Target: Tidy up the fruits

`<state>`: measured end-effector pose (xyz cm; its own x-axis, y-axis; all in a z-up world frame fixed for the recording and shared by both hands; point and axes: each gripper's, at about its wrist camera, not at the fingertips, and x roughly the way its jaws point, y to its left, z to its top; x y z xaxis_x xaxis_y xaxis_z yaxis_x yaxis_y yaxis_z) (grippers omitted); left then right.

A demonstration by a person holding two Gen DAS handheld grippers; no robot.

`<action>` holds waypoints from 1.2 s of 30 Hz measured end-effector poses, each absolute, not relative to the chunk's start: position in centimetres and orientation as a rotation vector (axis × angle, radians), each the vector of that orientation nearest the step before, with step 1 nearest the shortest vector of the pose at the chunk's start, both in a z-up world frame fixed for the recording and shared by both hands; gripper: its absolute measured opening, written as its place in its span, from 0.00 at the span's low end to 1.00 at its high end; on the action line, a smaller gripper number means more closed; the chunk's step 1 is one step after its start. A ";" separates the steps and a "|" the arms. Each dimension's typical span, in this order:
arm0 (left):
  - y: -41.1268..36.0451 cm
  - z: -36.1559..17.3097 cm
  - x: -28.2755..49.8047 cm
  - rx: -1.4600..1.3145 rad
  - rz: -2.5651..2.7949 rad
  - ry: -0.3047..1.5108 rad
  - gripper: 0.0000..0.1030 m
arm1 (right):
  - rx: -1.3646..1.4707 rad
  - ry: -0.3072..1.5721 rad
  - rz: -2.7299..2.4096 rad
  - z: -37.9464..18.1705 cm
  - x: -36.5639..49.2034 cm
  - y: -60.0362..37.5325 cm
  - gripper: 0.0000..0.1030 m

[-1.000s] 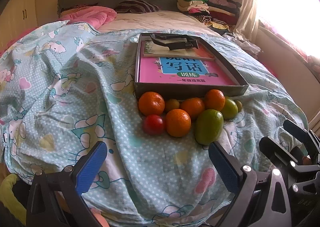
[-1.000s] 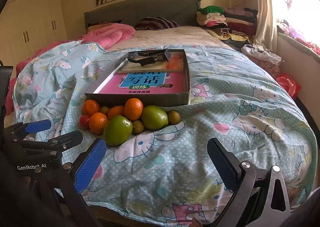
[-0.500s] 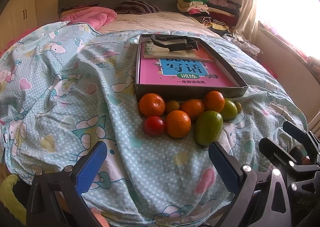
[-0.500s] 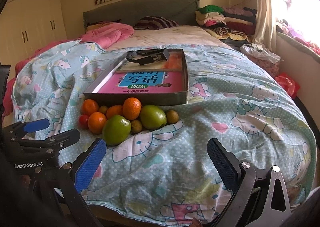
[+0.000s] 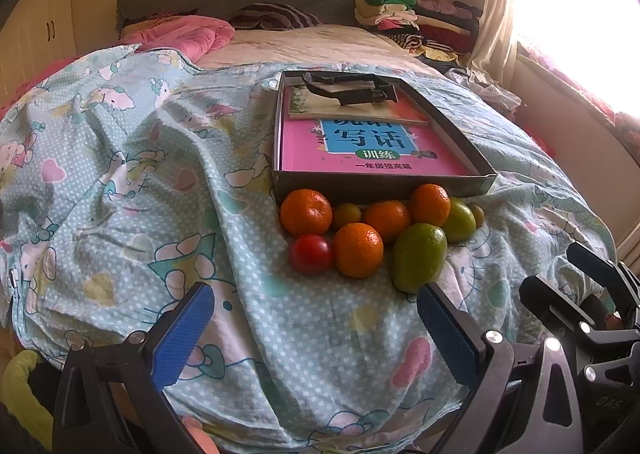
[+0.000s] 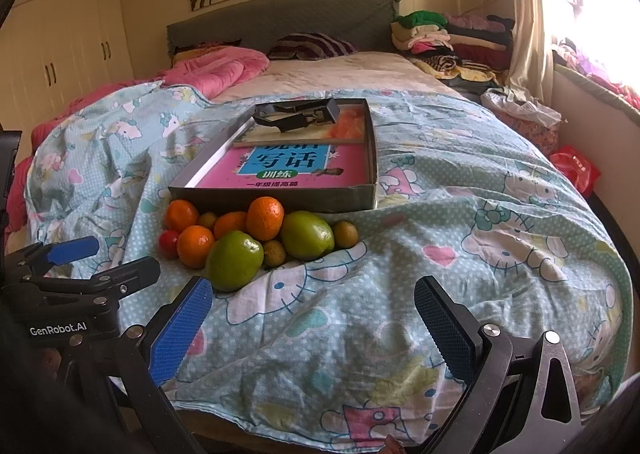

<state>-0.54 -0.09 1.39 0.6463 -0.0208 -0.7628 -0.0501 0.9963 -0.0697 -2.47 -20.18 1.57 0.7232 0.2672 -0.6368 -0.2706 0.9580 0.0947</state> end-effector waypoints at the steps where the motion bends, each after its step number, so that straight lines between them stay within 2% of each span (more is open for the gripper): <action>1: -0.1 1.4 -0.5 -0.087 0.018 0.869 0.99 | -0.005 0.701 0.297 1.6 -2.5 -20.2 0.98; 19: 0.4 0.8 0.0 -0.084 0.012 0.885 0.99 | 0.007 0.724 0.294 1.0 -1.5 -20.4 0.98; 26: 1.9 0.3 1.5 -0.080 -0.009 0.915 0.99 | -0.002 0.756 0.379 0.4 -0.3 -17.8 0.98; 29: 2.8 0.5 2.1 -0.087 0.007 0.909 0.94 | -0.007 0.770 0.416 0.0 0.4 -16.1 0.97; 32: 3.1 0.7 2.5 -0.084 0.000 0.899 0.91 | 0.009 0.799 0.428 -0.6 1.0 -15.3 0.90; 33: 3.1 0.6 2.6 -0.082 -0.006 0.900 0.87 | 0.022 0.809 0.436 -0.7 1.2 -15.2 0.90; 34: 3.2 0.6 2.8 -0.084 -0.021 0.904 0.77 | 0.041 0.819 0.447 -0.9 1.4 -15.2 0.84; 35: 3.2 0.4 3.0 -0.089 -0.042 0.916 0.71 | 0.056 0.829 0.462 -1.0 1.6 -15.1 0.75; 36: 3.3 0.2 3.3 -0.098 -0.057 0.930 0.63 | 0.061 0.840 0.468 -1.2 1.9 -15.0 0.71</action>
